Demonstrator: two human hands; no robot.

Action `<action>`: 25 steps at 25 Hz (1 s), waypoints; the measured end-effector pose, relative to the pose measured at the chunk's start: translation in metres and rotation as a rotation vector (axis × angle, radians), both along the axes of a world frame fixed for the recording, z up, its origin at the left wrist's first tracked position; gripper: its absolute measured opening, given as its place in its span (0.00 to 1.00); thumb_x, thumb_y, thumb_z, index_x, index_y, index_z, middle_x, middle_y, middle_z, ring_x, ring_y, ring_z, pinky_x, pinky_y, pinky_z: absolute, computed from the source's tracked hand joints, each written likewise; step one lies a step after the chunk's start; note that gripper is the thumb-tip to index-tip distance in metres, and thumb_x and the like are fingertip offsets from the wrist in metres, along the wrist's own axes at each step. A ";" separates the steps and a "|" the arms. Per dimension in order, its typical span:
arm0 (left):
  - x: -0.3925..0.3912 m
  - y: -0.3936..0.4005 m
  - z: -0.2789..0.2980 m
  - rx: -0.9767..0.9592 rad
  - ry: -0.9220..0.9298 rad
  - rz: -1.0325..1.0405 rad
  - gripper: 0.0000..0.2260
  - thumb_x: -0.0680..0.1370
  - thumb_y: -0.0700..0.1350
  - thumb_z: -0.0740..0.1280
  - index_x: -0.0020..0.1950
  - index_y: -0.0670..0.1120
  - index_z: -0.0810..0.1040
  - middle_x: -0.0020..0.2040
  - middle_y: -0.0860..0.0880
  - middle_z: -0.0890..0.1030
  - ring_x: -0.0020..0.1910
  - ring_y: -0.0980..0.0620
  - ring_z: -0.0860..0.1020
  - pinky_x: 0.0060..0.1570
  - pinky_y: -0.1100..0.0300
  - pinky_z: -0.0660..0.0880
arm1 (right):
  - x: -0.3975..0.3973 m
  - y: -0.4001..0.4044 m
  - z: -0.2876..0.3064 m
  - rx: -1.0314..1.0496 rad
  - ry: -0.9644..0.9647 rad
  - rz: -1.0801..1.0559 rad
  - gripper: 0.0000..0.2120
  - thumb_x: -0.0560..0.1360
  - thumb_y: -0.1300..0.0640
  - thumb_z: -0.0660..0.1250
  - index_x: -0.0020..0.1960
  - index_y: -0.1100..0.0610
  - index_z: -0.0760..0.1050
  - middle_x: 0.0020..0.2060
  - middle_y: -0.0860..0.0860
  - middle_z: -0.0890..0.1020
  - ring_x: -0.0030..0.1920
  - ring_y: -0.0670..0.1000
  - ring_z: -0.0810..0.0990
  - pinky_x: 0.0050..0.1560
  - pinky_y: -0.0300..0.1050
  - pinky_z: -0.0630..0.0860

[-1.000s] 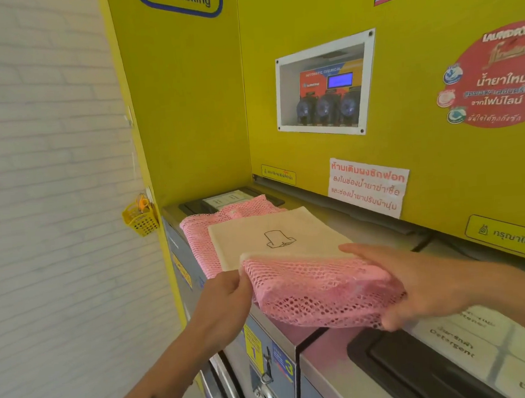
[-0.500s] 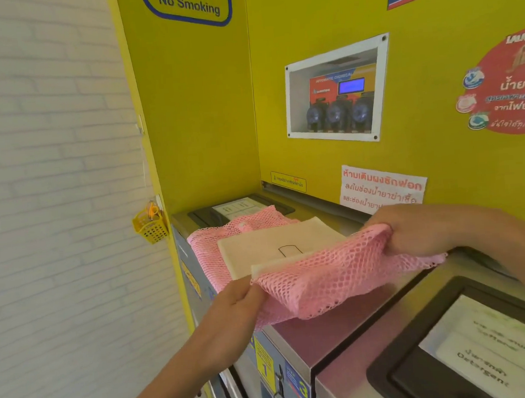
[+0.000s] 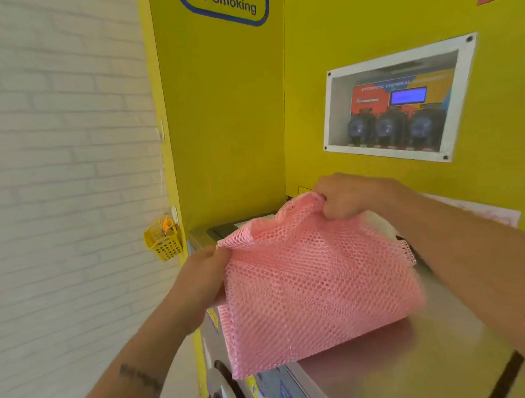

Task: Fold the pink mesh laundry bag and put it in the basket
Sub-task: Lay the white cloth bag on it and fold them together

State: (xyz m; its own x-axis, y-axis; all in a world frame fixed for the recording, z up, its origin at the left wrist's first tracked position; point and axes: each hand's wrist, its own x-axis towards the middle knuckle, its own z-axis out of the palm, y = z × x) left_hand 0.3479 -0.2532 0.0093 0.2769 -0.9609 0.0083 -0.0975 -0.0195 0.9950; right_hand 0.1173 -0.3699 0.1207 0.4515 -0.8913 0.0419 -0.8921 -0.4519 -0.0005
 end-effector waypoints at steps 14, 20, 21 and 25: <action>0.070 -0.118 -0.060 0.354 -0.250 -0.044 0.10 0.73 0.47 0.67 0.50 0.43 0.76 0.43 0.45 0.80 0.38 0.48 0.78 0.36 0.58 0.76 | 0.033 -0.089 -0.123 0.268 0.012 0.006 0.39 0.76 0.56 0.66 0.79 0.40 0.48 0.79 0.50 0.61 0.76 0.56 0.62 0.75 0.55 0.61; 0.077 -0.078 -0.034 0.089 -0.215 -0.010 0.16 0.69 0.57 0.70 0.54 0.54 0.77 0.55 0.49 0.79 0.54 0.48 0.77 0.56 0.47 0.73 | -0.024 -0.053 -0.102 0.364 0.209 -0.122 0.26 0.72 0.54 0.67 0.69 0.51 0.67 0.64 0.52 0.77 0.60 0.53 0.77 0.61 0.54 0.76; 0.077 -0.062 -0.032 0.083 -0.206 -0.021 0.16 0.68 0.59 0.70 0.53 0.56 0.77 0.55 0.50 0.80 0.55 0.49 0.77 0.59 0.44 0.73 | -0.038 -0.045 -0.099 0.424 0.264 -0.181 0.25 0.71 0.53 0.67 0.67 0.53 0.69 0.63 0.53 0.77 0.59 0.54 0.77 0.61 0.54 0.76; 0.062 0.010 -0.035 0.300 -0.179 -0.185 0.29 0.60 0.71 0.67 0.55 0.57 0.78 0.50 0.46 0.84 0.49 0.46 0.83 0.50 0.46 0.78 | -0.078 -0.014 -0.092 0.421 0.202 -0.271 0.35 0.73 0.49 0.66 0.77 0.55 0.59 0.75 0.56 0.67 0.72 0.58 0.68 0.72 0.56 0.67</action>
